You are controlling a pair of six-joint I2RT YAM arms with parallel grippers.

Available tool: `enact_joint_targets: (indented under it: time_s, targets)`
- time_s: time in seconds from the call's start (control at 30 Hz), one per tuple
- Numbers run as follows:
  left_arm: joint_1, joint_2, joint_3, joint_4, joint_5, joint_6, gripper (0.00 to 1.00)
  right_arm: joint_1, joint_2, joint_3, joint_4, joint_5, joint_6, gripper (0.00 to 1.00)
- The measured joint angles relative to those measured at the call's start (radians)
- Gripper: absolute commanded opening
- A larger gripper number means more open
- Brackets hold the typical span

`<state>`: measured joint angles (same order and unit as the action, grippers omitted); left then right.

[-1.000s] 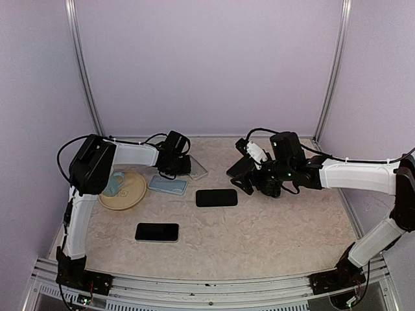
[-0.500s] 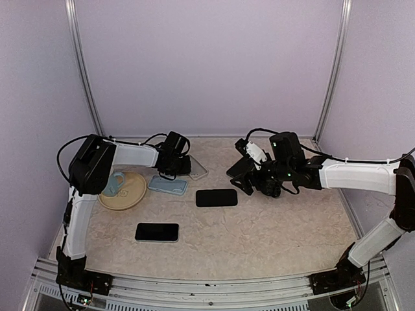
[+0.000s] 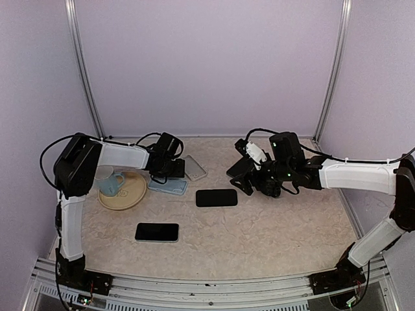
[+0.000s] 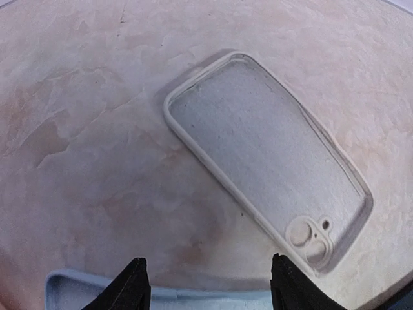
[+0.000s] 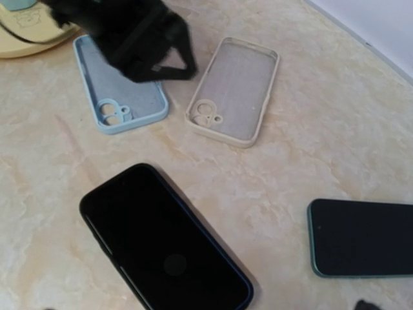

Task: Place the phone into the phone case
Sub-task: Pick up the phone case from the center of the board.

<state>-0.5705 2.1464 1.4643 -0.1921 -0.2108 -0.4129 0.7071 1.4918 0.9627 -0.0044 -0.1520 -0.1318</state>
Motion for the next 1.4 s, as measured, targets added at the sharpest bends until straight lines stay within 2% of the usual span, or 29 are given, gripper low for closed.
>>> enact_joint_targets:
  time_s: [0.27,0.43,0.67,0.83,1.0,1.4]
  targets:
    - [-0.079,-0.206,-0.135,-0.027,-0.012,0.113,0.69,0.001,0.000,0.000,0.000,0.000,-0.008,0.99]
    - [-0.105,-0.226,-0.172,-0.064,-0.006,0.266,0.70,0.006,0.004,0.000,0.001,-0.009,-0.014,0.99]
    - [-0.091,-0.226,-0.136,-0.143,0.065,0.486,0.70,0.006,0.029,0.007,-0.013,-0.029,-0.035,0.99]
    - [-0.088,-0.225,-0.128,-0.179,0.084,0.552,0.63,0.006,0.029,0.007,-0.015,-0.030,-0.048,0.99]
    - [-0.095,-0.214,-0.106,-0.216,0.094,0.607,0.62,0.007,0.028,0.007,-0.016,-0.031,-0.053,0.99]
    - [-0.098,-0.171,-0.156,-0.181,0.079,0.710,0.48,0.011,0.028,0.007,-0.047,-0.042,-0.058,0.99]
